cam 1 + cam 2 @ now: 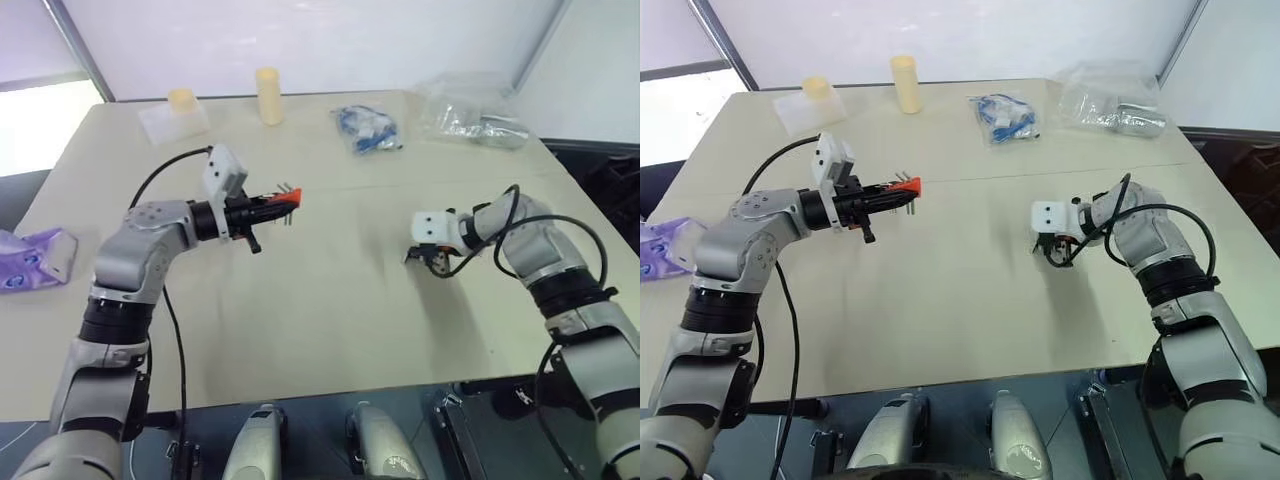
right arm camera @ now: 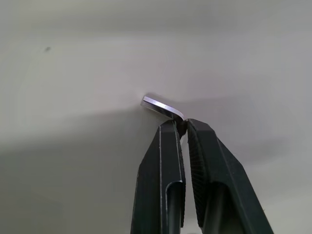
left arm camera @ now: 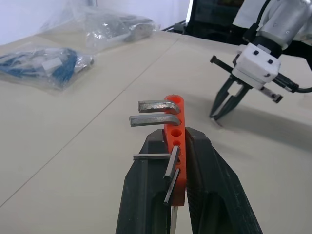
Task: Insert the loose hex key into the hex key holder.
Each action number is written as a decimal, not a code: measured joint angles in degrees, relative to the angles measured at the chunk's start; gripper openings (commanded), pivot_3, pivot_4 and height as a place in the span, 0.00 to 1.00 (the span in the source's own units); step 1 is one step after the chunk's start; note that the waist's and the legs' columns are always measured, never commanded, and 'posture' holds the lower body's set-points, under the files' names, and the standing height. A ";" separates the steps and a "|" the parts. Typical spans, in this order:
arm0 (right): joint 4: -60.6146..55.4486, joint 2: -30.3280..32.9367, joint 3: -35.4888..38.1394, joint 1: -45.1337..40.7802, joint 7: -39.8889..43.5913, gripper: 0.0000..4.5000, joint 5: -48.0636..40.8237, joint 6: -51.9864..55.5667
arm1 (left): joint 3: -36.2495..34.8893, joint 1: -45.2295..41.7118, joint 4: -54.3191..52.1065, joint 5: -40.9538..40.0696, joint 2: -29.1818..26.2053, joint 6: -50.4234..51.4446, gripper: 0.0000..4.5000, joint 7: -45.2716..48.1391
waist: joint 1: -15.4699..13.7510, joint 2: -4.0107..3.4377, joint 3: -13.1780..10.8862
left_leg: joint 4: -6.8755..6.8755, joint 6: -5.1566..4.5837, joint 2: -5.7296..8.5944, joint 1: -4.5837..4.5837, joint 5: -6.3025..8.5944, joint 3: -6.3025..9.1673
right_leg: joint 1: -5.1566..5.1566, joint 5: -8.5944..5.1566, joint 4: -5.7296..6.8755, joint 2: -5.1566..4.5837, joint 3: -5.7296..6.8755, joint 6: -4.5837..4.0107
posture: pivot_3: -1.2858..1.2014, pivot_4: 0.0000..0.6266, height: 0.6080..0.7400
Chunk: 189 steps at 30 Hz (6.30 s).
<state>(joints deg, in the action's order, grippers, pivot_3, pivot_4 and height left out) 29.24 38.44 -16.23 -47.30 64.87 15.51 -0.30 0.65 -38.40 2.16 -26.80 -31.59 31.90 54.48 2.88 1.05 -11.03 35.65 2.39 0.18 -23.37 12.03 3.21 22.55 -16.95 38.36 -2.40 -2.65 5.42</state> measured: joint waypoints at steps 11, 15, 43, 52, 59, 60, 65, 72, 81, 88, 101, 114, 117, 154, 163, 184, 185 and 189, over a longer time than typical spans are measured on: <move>-19.64 -21.02 16.57 -2.12 -36.28 0.01 -9.63 1.37 | 0.04 -0.96 2.46 0.45 1.07 -1.09 0.00 -0.14 | -0.83 -0.06 -0.03 | -0.05 0.01 0.04 -0.28 0.00 0.07 | 0.25 -0.01 0.03 -0.13 0.03 0.01 | 0.52 0.24 1.00; -27.47 -26.61 16.53 -0.59 -43.11 0.01 -10.32 2.87 | 0.04 -2.39 3.53 0.73 1.60 -1.41 0.00 -0.68 | -0.90 -0.05 -0.03 | -0.02 0.01 0.05 -0.28 -0.01 0.07 | 0.24 -0.01 0.05 -0.13 0.04 0.01 | 0.52 0.24 1.00; -34.43 -30.40 7.50 4.26 -38.94 0.01 -16.36 13.03 | 0.02 -4.62 4.41 1.50 2.91 -2.20 0.00 -2.61 | -0.48 -0.06 -0.03 | -0.06 0.00 0.04 -0.28 0.00 0.08 | 0.27 -0.01 0.06 -0.08 0.04 0.01 | 0.52 0.24 1.00; -36.28 -29.84 7.49 4.25 -38.48 0.01 -17.05 14.93 | 0.02 -4.62 5.12 2.55 2.86 -3.02 0.00 -2.45 | -0.48 -0.06 -0.03 | -0.06 0.00 0.04 -0.28 0.00 0.08 | 0.27 -0.01 0.05 -0.08 0.04 0.01 | 0.52 0.24 1.00; -36.28 -29.85 7.38 4.54 -38.48 0.01 -17.05 15.03 | 0.02 -4.62 5.62 2.55 2.87 -3.54 0.00 -2.44 | -0.48 -0.06 -0.03 | -0.07 0.00 0.04 -0.28 0.00 0.07 | 0.27 -0.01 0.04 -0.08 0.04 0.01 | 0.52 0.24 1.00; -36.28 -29.87 7.35 4.54 -38.48 0.01 -17.05 15.02 | 0.02 -4.62 5.62 2.55 2.87 -3.54 0.00 -2.44 | -0.48 -0.06 -0.03 | -0.07 0.00 0.04 -0.28 0.00 0.08 | 0.27 -0.01 0.04 -0.08 0.04 0.01 | 0.52 0.24 1.00; -36.23 -29.94 7.19 4.54 -38.48 0.01 -17.05 15.01 | 0.02 -4.62 5.60 2.52 2.87 -3.54 0.00 -2.45 | -0.48 -0.06 -0.03 | -0.07 0.00 0.04 -0.28 0.00 0.08 | 0.27 -0.01 0.03 -0.08 0.04 0.01 | 0.52 0.24 1.00; -34.97 -30.22 7.12 4.53 -38.50 0.01 -17.04 14.92 | 0.02 -4.62 5.57 2.49 2.87 -3.54 0.00 -2.44 | -0.48 -0.06 -0.03 | -0.08 0.00 0.04 -0.28 0.00 0.07 | 0.27 -0.01 0.02 -0.09 0.04 0.01 | 0.52 0.24 1.00; -34.32 -30.54 7.00 4.51 -38.50 0.01 -17.01 14.17 | 0.02 -4.62 5.53 2.45 2.87 -3.50 0.00 -2.43 | -0.49 -0.06 -0.03 | -0.10 0.00 0.04 -0.28 0.00 0.07 | 0.27 -0.01 0.00 -0.09 0.04 0.01 | 0.52 0.24 1.00; -33.57 -30.57 7.01 4.34 -38.51 0.01 -17.03 13.56 | 0.02 -4.62 5.52 2.45 2.87 -3.29 0.00 -2.39 | -0.48 -0.06 -0.03 | -0.10 0.00 0.04 -0.28 0.00 0.08 | 0.27 -0.01 -0.01 -0.08 0.04 0.01 | 0.52 0.24 1.00; -33.38 -30.64 7.02 4.31 -38.51 0.01 -17.04 13.36 | -0.04 -4.62 5.53 2.32 3.09 -3.18 0.00 -2.82 | -0.48 -0.06 -0.04 | -0.11 0.00 0.03 -0.28 0.00 0.08 | 0.27 -0.01 -0.02 -0.09 0.04 0.01 | 0.52 0.24 1.00; -33.38 -30.73 6.82 4.31 -38.50 0.01 -17.05 13.38 | -0.13 -4.61 5.53 2.31 3.54 -3.18 0.00 -2.70 | -0.48 -0.06 -0.03 | -0.13 0.00 0.03 -0.28 0.00 0.08 | 0.27 -0.01 -0.03 -0.09 0.04 0.01 | 0.52 0.24 1.00; -33.38 -30.73 6.69 4.31 -38.49 0.01 -17.05 13.37 | -0.14 -4.61 5.52 2.31 3.54 -3.18 0.00 -2.63 | -0.48 -0.06 -0.04 | -0.13 0.00 0.03 -0.28 0.00 0.08 | 0.27 -0.01 -0.04 -0.09 0.04 0.01 | 0.52 0.24 1.00; -33.31 -29.25 6.52 4.12 -38.37 0.53 -17.92 14.67 | -1.87 -4.57 4.40 2.29 4.47 -3.30 0.00 -3.75 | -0.49 -0.06 -0.04 | -0.21 0.00 0.03 -0.28 0.00 0.08 | 0.28 -0.01 -0.10 -0.10 0.04 0.01 | 0.52 0.24 1.00; -34.07 -24.39 6.61 9.60 -36.52 0.86 -17.96 17.60 | -1.95 -4.58 4.42 2.30 4.57 -3.49 0.00 -3.70 | -0.68 -0.06 -0.04 | -0.32 0.00 0.05 -0.28 0.00 0.05 | 0.27 -0.01 -0.21 -0.13 0.04 0.01 | 0.52 0.24 1.00; -47.65 -2.88 21.48 17.87 -31.91 0.86 -21.13 26.77 | 1.00 -0.20 2.67 -4.92 16.48 14.43 0.00 -9.78 | -1.83 -0.06 -0.04 | -0.38 -0.01 0.05 -0.27 0.00 0.07 | 0.24 -0.02 -0.24 -0.10 0.03 0.02 | 0.52 0.24 1.00; -49.32 -1.80 22.62 18.30 -31.86 0.86 -21.49 27.84 | 1.53 0.16 2.52 -5.25 17.51 15.55 0.00 -9.99 | -1.91 -0.06 -0.04 | -0.37 0.00 0.05 -0.27 0.00 0.08 | 0.24 -0.02 -0.24 -0.09 0.04 0.02 | 0.52 0.24 1.00; -54.00 -1.34 23.70 20.77 -32.27 0.86 -22.39 30.55 | 2.45 0.18 2.20 -7.56 21.88 18.73 0.00 -10.26 | -2.04 -0.05 -0.04 | -0.35 0.00 0.06 -0.23 0.00 0.08 | 0.18 -0.02 -0.24 -0.10 0.04 0.02 | 0.52 0.24 1.00</move>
<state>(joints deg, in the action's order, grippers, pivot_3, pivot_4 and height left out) -24.76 37.09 7.47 -26.53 32.60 -6.88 30.25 3.11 -38.22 4.36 -34.35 -9.70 50.63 44.22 0.83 1.00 -11.07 35.31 2.38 0.24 -23.60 12.02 3.29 22.73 -16.98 38.12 -2.49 -2.61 5.44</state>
